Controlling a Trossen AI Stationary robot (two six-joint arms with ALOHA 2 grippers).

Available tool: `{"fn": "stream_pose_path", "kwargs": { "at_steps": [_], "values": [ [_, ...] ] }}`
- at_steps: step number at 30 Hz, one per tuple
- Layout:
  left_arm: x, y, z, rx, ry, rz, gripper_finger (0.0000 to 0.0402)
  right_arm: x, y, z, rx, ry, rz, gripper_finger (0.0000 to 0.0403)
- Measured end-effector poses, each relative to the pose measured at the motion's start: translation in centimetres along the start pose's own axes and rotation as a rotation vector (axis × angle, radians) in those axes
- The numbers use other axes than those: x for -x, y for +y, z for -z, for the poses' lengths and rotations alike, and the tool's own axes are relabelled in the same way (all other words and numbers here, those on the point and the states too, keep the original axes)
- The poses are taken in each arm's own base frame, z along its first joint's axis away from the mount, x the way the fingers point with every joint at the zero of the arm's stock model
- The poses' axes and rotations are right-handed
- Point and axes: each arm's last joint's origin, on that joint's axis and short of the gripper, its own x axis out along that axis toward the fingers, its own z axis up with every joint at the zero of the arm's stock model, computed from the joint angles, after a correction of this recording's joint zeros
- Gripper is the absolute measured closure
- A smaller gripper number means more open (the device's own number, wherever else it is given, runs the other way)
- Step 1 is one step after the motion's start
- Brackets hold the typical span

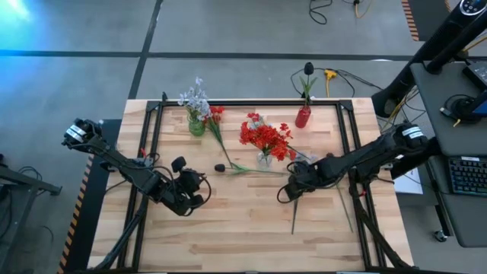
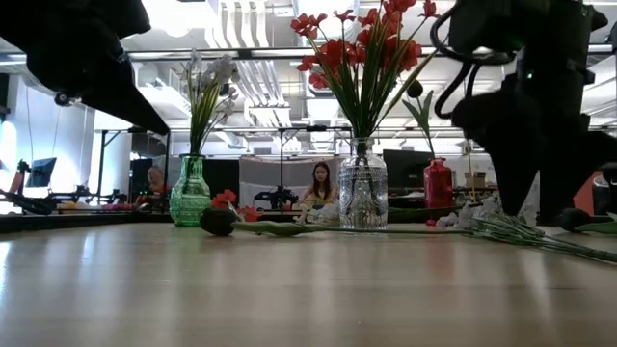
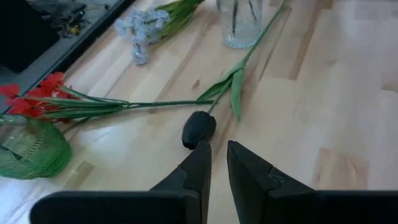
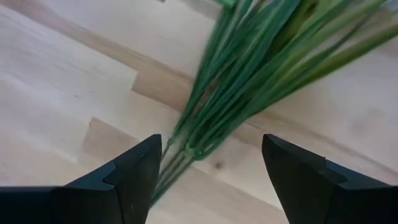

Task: Sort flowers into vase by color
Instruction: Put the bottom white flower into the green vase

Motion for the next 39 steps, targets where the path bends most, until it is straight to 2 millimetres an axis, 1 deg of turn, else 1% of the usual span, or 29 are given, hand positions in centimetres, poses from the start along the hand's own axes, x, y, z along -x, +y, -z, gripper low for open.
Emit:
{"fn": "stream_pose_path", "kwargs": {
  "at_steps": [5, 9, 12, 15, 18, 25, 29, 31, 34, 37, 39],
  "values": [
    [0.0, 0.1, -0.1, -0.008, -0.035, -0.038, 0.0365, -2.1, 0.6, 0.1, -0.005, 0.010, 0.059, 0.0133],
    [0.0, 0.1, -0.1, 0.005, -0.035, -0.035, 0.0365, -3.0, 1.2, 0.1, 0.004, 0.016, 0.109, 0.0142],
    [0.1, 0.0, 0.0, 0.033, -0.035, -0.030, 0.0365, -3.2, 1.7, 0.0, 0.010, 0.022, 0.135, 0.0160],
    [0.1, -0.1, 0.1, 0.042, -0.027, -0.016, 0.0365, -2.9, 2.2, -0.1, 0.012, 0.027, 0.160, 0.0189],
    [0.2, -0.3, 0.2, 0.048, -0.025, -0.008, 0.0365, -2.5, 2.3, -0.1, 0.020, 0.030, 0.165, 0.0226],
    [0.0, -1.0, 0.7, 0.061, -0.020, 0.002, 0.0365, -2.0, 2.0, -0.1, 0.051, 0.037, 0.186, 0.0330],
    [-0.5, -1.6, 1.0, 0.051, -0.009, 0.002, 0.0365, -2.0, 1.9, -0.1, 0.072, 0.044, 0.184, 0.0375],
    [-0.8, -1.8, 1.3, 0.038, 0.003, 0.001, 0.0365, -1.9, 1.9, -0.1, 0.075, 0.049, 0.180, 0.0385],
    [-1.0, -2.2, 1.4, 0.042, 0.002, 0.006, 0.0365, -1.5, 1.7, 0.0, 0.074, 0.061, 0.185, 0.0385],
    [-0.9, -2.4, 1.4, 0.047, -0.004, 0.020, 0.0365, -0.5, 1.1, 0.1, 0.067, 0.077, 0.215, 0.0384],
    [-0.5, -2.5, 1.4, 0.039, -0.013, 0.040, 0.0365, 0.4, 0.6, 0.2, 0.064, 0.081, 0.228, 0.0384]
  ]
}}
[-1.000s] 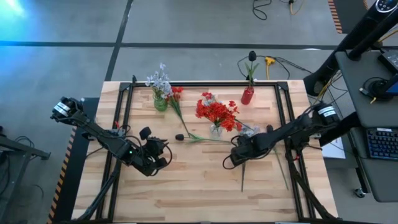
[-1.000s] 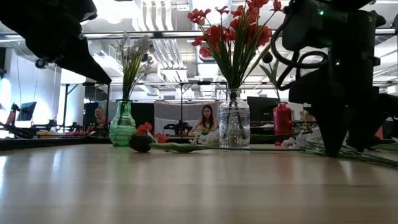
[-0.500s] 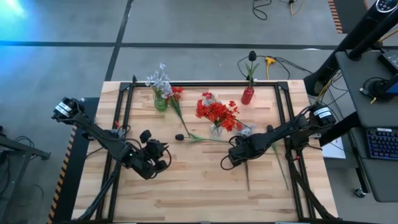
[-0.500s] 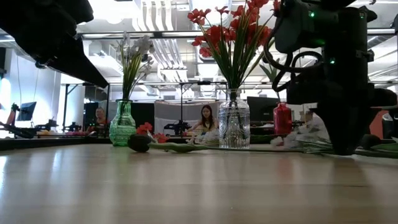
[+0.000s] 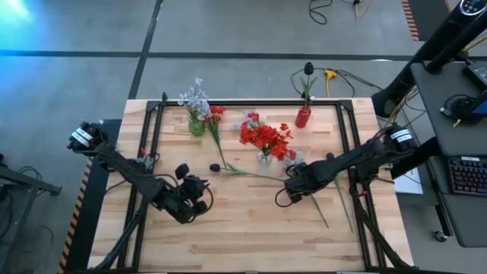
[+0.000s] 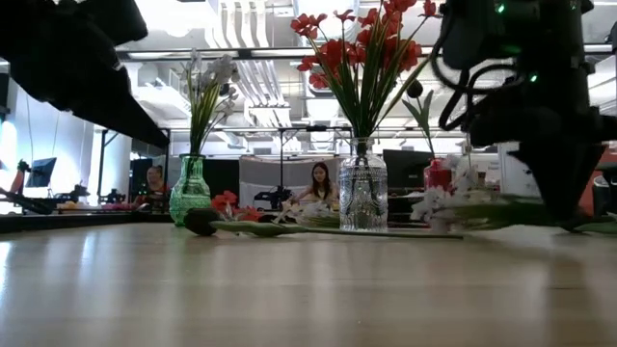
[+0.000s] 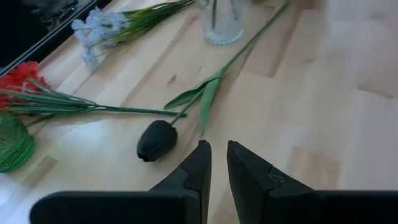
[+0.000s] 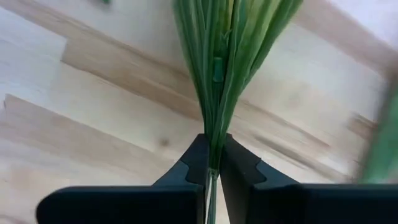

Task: Sort flowers into vase by color
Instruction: Put the bottom white flower into the green vase

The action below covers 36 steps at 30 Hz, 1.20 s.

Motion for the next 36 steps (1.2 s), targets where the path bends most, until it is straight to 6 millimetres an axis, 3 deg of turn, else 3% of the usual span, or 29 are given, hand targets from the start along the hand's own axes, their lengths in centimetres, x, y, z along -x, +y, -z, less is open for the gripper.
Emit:
{"fn": "stream_pose_path", "kwargs": {
  "at_steps": [8, 13, 18, 24, 29, 33, 36],
  "values": [
    [4.8, -1.8, -1.2, -0.129, -0.170, 0.145, 0.0365, 4.6, -1.9, 2.3, 0.034, -0.087, -0.181, 0.0385],
    [8.7, -2.4, -2.0, -0.194, -0.352, 0.160, 0.0365, 7.1, -3.4, 3.9, 0.029, -0.290, -0.291, 0.0385],
    [11.0, -2.9, -3.6, -0.264, -0.421, 0.162, 0.0365, 8.4, -4.2, 4.2, 0.052, -0.457, -0.344, 0.0385],
    [12.3, -4.0, -6.1, -0.386, -0.391, 0.320, 0.0365, 9.0, -4.6, 4.2, 0.123, -0.585, -0.340, 0.0385],
    [13.2, -4.4, -8.3, -0.481, -0.464, 0.376, 0.0365, 9.3, -4.8, 4.2, 0.192, -0.651, -0.325, 0.0385],
    [12.9, -4.6, -9.7, -0.560, -0.526, 0.456, 0.0365, 9.9, -5.4, 4.2, 0.227, -0.677, -0.340, 0.0385],
    [11.5, -4.3, -10.2, -0.589, -0.523, 0.462, 0.0365, 10.5, -6.0, 4.4, 0.248, -0.700, -0.365, 0.0385]
  ]
}}
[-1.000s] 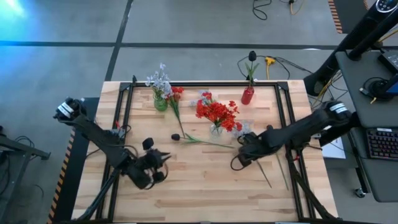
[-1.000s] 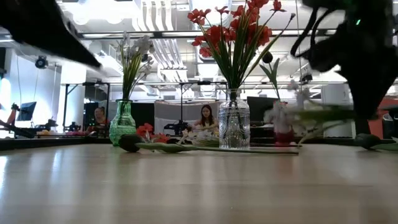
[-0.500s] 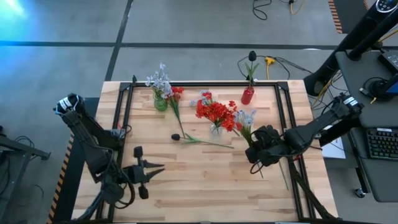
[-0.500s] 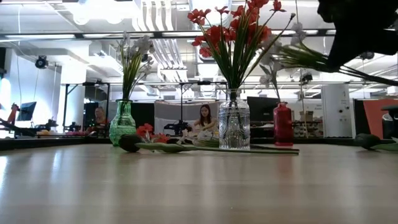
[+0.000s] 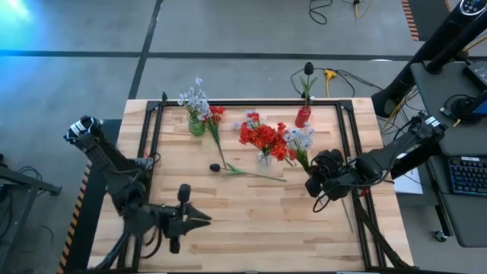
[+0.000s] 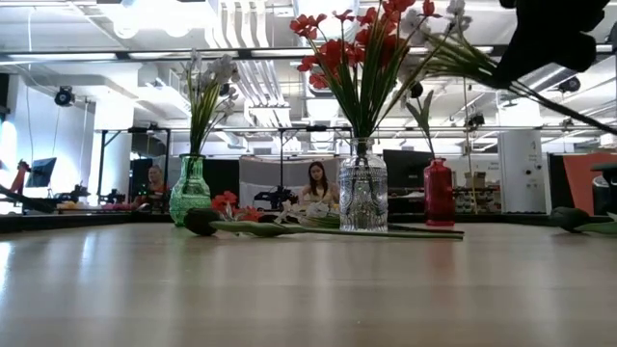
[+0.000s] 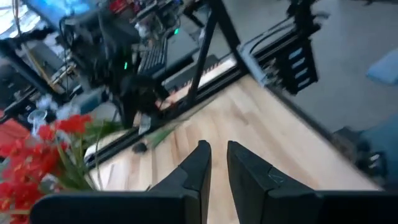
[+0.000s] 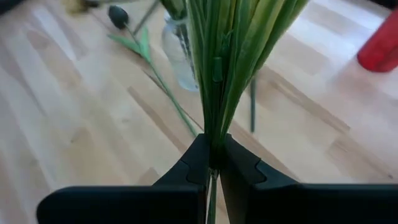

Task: Sort flowers into vase by color
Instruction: Put the bottom white flower into the green vase

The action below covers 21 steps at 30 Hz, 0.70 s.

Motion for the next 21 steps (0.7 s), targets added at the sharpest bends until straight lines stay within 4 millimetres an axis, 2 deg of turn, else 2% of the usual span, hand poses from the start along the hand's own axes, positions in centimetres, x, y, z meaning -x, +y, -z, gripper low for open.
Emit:
{"fn": "stream_pose_path", "kwargs": {
  "at_steps": [4, 8, 13, 21],
  "values": [
    [-1.3, 0.7, 1.5, 0.034, 0.021, -0.018, 0.0365, 1.0, -0.1, -0.1, 0.007, -0.044, -0.052, 0.0385],
    [-2.1, 0.7, 2.8, 0.062, -0.060, -0.051, 0.0365, 1.9, -0.4, -0.7, 0.010, -0.107, -0.071, 0.0385],
    [-2.2, 0.5, 3.8, 0.068, -0.145, -0.108, 0.0365, 3.3, -0.3, -2.2, 0.030, -0.214, -0.069, 0.0385],
    [-2.2, 0.8, 4.3, 0.107, -0.110, -0.232, 0.0365, 5.8, -0.1, -4.7, 0.095, -0.388, -0.009, 0.0385]
  ]
}}
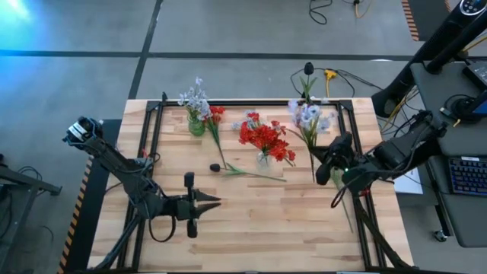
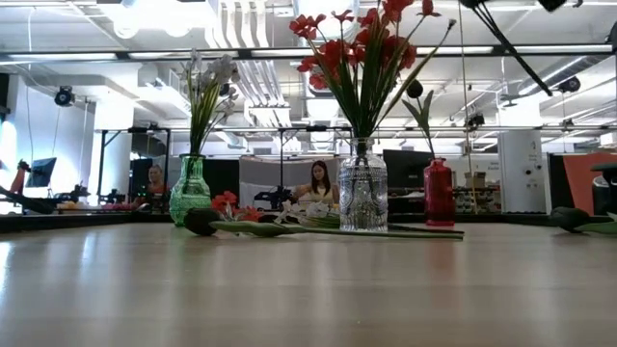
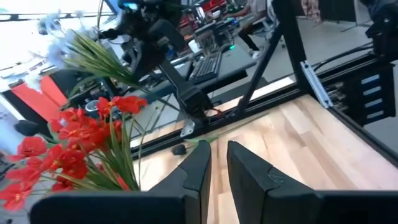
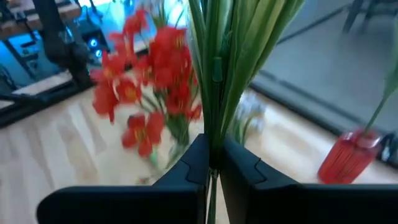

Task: Sort flowers into vase by color
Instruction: Put the bottom white flower into the green vase

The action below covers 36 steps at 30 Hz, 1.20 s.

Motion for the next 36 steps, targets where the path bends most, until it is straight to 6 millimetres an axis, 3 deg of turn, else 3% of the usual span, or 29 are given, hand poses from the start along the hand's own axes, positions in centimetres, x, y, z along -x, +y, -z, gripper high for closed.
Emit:
{"fn": "stream_pose_path", "kwargs": {
  "at_steps": [5, 9, 14, 22, 27, 36],
  "values": [
    [0.0, 0.0, 0.2, 0.033, 0.004, -0.001, 0.0365, 0.4, 0.6, -1.5, 0.066, -0.071, 0.012, 0.0385],
    [-0.2, 0.0, 1.1, 0.075, 0.024, -0.003, 0.0365, 0.2, 2.4, -2.3, 0.128, -0.104, -0.056, 0.0385],
    [-0.4, 0.2, 2.4, 0.142, -0.007, 0.005, 0.0365, -0.4, 5.2, -2.5, 0.185, -0.093, -0.275, 0.0385],
    [-0.5, 2.2, 3.3, 0.325, -0.269, 0.012, 0.0358, -2.0, 10.0, -1.8, 0.207, -0.088, -0.567, 0.0385],
    [-0.8, 2.2, 3.2, 0.313, -0.285, 0.037, 0.0311, -3.1, 11.9, -1.2, 0.220, -0.096, -0.590, 0.0385],
    [-3.0, 1.0, 1.2, 0.306, -0.316, 0.040, 0.0176, -5.5, 15.3, -0.8, 0.293, -0.205, -0.589, 0.0385]
  ]
}}
